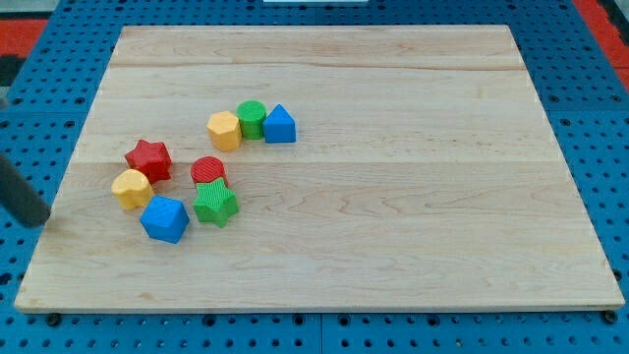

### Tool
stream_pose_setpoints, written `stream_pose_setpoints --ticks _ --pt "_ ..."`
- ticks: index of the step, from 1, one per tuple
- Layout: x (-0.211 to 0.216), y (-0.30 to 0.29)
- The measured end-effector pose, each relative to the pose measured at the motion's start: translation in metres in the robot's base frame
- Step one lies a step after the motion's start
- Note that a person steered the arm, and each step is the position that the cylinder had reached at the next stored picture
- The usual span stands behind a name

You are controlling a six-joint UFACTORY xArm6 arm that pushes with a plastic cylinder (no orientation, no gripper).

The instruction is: Push the yellow heart into the green star

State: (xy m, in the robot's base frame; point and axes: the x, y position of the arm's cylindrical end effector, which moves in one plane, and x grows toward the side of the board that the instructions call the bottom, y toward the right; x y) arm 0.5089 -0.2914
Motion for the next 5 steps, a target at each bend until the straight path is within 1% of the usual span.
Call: stream_pose_setpoints --ticks 1,3,4,5 --pt "-0.017 0.056" --pt "-0.017 0.186" --pt "-0.007 0.225" --pt "0.016 0.210"
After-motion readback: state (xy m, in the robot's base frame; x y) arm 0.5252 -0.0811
